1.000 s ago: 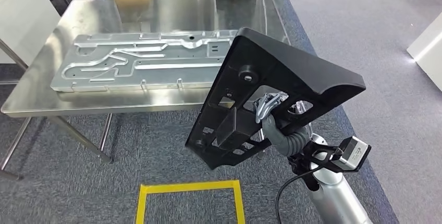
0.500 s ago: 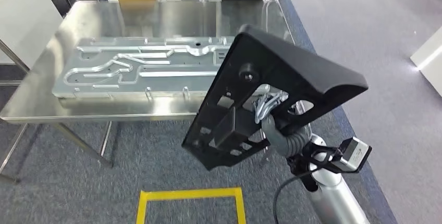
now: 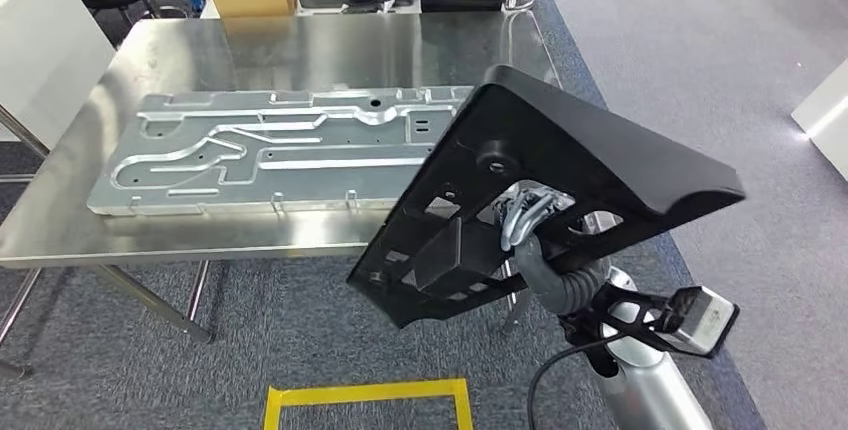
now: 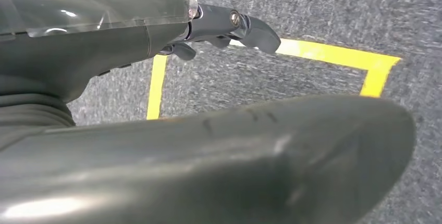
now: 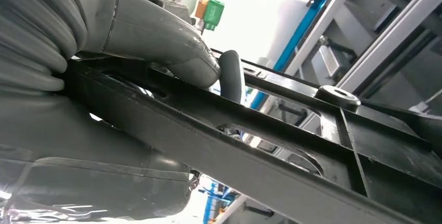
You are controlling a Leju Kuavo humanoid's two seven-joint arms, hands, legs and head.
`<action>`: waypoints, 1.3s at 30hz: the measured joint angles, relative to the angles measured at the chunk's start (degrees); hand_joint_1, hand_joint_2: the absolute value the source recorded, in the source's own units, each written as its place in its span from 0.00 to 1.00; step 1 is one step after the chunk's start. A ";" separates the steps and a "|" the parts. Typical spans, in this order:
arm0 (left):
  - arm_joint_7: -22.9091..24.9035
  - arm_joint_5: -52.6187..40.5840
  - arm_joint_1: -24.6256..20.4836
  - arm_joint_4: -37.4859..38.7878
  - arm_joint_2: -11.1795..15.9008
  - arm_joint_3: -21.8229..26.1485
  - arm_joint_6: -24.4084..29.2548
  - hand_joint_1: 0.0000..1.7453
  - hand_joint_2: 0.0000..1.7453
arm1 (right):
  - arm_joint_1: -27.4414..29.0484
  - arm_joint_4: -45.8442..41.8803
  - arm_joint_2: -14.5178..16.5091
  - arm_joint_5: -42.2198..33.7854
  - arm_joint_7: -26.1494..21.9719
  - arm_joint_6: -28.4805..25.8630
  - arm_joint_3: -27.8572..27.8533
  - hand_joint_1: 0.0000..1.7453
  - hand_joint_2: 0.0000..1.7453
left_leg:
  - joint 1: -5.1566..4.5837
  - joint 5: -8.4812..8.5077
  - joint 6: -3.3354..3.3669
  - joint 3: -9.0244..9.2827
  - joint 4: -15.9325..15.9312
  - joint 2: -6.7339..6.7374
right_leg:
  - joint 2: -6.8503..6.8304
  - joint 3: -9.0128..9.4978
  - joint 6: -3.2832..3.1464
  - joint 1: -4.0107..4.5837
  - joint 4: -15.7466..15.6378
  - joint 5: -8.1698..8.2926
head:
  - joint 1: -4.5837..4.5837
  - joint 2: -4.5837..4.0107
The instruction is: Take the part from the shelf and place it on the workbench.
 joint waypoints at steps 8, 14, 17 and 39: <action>-0.51 -0.35 0.00 -0.01 0.02 -0.02 -0.35 0.00 0.00 | -2.30 -1.68 -1.07 -3.37 1.17 2.10 -3.40 1.00 1.00 | -0.20 -1.11 2.50 2.10 -0.35 -0.37 | -0.06 -9.83 1.84 -0.27 16.16 -5.86 | 0.01 0.00; -1.17 -0.08 -0.06 0.01 0.03 -0.02 -0.99 0.00 0.00 | -3.05 -2.57 -2.07 -4.47 1.20 3.49 -5.49 1.00 1.00 | -0.87 -3.73 2.15 5.30 -0.66 -0.75 | 0.00 -7.91 -0.62 0.82 2.70 4.36 | 0.03 0.00; -1.23 0.07 -0.21 0.01 0.09 -0.02 -1.02 0.00 0.00 | -3.42 -2.97 -2.13 -4.56 1.33 3.76 -5.79 1.00 1.00 | -1.03 -3.75 1.15 6.28 -0.79 -0.77 | 0.21 -6.80 -1.43 1.02 0.29 5.11 | 0.11 0.00; -2.44 0.72 -0.86 0.03 0.68 -0.33 -1.95 0.00 0.00 | -33.86 17.09 -2.31 4.80 14.36 -6.79 -12.92 1.00 1.00 | -0.31 0.96 2.34 -0.23 -0.43 -0.33 | 0.16 -11.38 1.39 -0.16 17.39 -5.62 | 0.06 0.00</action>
